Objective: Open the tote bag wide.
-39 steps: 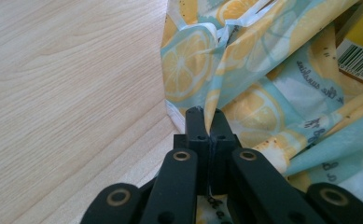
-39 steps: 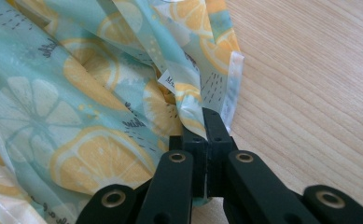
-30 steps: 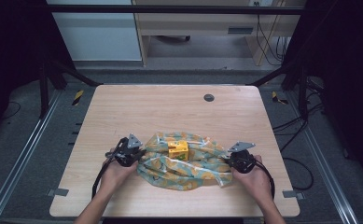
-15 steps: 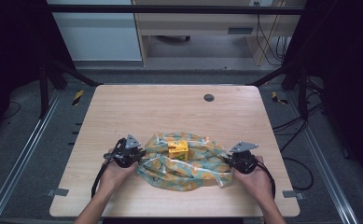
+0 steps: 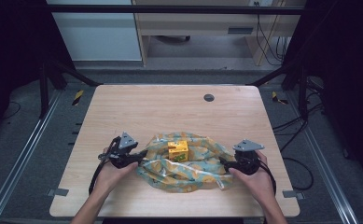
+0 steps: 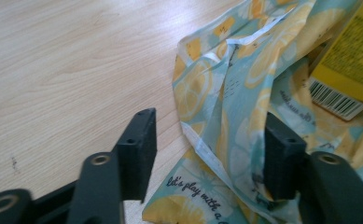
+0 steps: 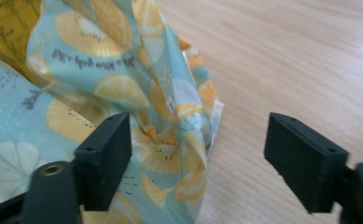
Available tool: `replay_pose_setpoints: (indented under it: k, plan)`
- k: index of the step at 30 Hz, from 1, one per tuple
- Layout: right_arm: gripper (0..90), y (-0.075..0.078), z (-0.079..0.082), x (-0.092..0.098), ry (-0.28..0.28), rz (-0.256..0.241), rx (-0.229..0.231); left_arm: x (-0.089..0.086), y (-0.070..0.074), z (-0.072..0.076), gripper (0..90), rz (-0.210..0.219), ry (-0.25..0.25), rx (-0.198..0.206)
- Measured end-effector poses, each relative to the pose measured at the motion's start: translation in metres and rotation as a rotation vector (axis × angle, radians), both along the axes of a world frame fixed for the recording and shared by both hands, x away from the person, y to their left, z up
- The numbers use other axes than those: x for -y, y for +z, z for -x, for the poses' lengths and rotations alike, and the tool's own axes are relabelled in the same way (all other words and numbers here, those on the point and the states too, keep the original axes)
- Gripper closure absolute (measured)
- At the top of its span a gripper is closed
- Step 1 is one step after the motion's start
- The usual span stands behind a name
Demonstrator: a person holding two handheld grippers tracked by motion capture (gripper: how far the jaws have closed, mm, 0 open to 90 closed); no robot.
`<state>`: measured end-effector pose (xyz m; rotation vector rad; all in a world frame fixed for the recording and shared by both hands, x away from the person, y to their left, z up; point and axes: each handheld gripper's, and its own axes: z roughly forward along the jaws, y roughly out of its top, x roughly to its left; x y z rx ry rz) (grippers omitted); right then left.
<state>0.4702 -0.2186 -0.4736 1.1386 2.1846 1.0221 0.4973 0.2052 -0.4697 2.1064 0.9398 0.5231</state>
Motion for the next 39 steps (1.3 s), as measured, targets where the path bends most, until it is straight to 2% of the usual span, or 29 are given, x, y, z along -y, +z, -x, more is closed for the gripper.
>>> replay_pose_setpoints:
  k: [5,7,10,13,17,20,22,27,29,34,37,38,39]
  plan:
    - [10.1,0.007,0.004,0.002,-0.008,-0.048,0.018,-0.002,0.006,0.003,30.1,0.026,-0.002,0.007]
    - [9.2,0.010,0.006,0.003,-0.002,-0.046,0.035,-0.003,0.010,0.005,25.2,0.046,-0.005,0.012]
    - [8.5,0.015,0.008,0.004,-0.008,-0.062,0.051,-0.003,0.016,0.008,20.3,0.051,-0.007,0.027]
    - [8.5,0.018,0.010,0.005,-0.010,-0.080,0.066,-0.003,0.021,0.010,14.9,0.069,-0.015,0.022]
    - [8.3,0.022,0.010,0.006,-0.016,-0.086,0.082,-0.004,0.030,0.016,13.9,0.109,-0.020,0.054]
    - [7.7,0.026,0.011,0.009,-0.034,-0.089,0.098,-0.009,0.039,0.019,13.6,0.130,-0.001,0.078]
    - [6.7,0.029,0.012,0.012,-0.052,-0.087,0.108,-0.015,0.044,0.020,13.6,0.128,0.023,0.092]
    - [5.1,0.032,0.016,0.025,-0.093,-0.071,0.139,-0.045,0.050,0.020,12.0,0.117,0.113,0.100]
    - [5.1,0.032,0.017,0.032,-0.122,-0.058,0.146,-0.056,0.050,0.021,11.0,0.118,0.145,0.101]
    - [6.0,0.026,0.018,0.045,-0.227,-0.040,0.133,-0.086,0.040,0.027,8.2,0.056,0.208,0.112]
    - [7.7,0.017,0.020,0.052,-0.301,-0.053,0.116,-0.102,0.023,0.033,7.3,0.047,0.249,0.117]
    - [8.3,0.014,0.021,0.054,-0.317,-0.051,0.113,-0.106,0.017,0.034,7.3,0.028,0.259,0.112]
    - [8.3,0.011,0.022,0.055,-0.332,-0.041,0.104,-0.109,0.013,0.033,7.3,0.027,0.270,0.096]
